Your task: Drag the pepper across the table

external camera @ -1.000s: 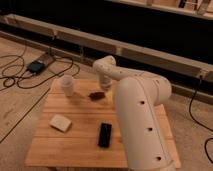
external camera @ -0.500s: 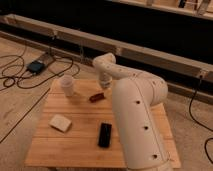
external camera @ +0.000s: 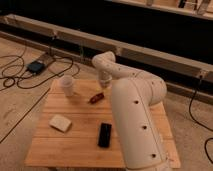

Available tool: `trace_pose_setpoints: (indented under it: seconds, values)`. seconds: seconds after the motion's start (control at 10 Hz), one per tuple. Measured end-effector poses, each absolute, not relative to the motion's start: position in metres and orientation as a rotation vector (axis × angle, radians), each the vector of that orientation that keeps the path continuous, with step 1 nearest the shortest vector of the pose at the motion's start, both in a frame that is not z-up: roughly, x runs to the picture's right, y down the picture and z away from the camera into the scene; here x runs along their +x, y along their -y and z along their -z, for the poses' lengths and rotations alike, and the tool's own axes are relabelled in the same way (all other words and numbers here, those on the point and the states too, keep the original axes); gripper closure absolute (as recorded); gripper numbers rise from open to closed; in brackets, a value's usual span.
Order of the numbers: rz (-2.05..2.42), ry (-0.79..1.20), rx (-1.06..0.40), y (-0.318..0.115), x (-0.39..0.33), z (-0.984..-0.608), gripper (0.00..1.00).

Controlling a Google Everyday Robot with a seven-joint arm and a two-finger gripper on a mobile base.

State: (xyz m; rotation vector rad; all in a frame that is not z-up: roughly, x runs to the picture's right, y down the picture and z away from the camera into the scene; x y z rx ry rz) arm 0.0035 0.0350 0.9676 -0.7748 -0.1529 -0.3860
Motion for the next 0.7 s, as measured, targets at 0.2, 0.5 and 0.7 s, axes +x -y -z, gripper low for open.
trace_pose_setpoints:
  seconds: [0.2,0.5,0.7]
  values:
    - [0.394,0.132,-0.785,-0.034,0.005,-0.973,0.89]
    - [0.388,0.087,-0.787,-0.023,0.014,-0.985,0.89]
    - [0.386,0.06,-0.78,-0.01,0.018,-0.993,0.89]
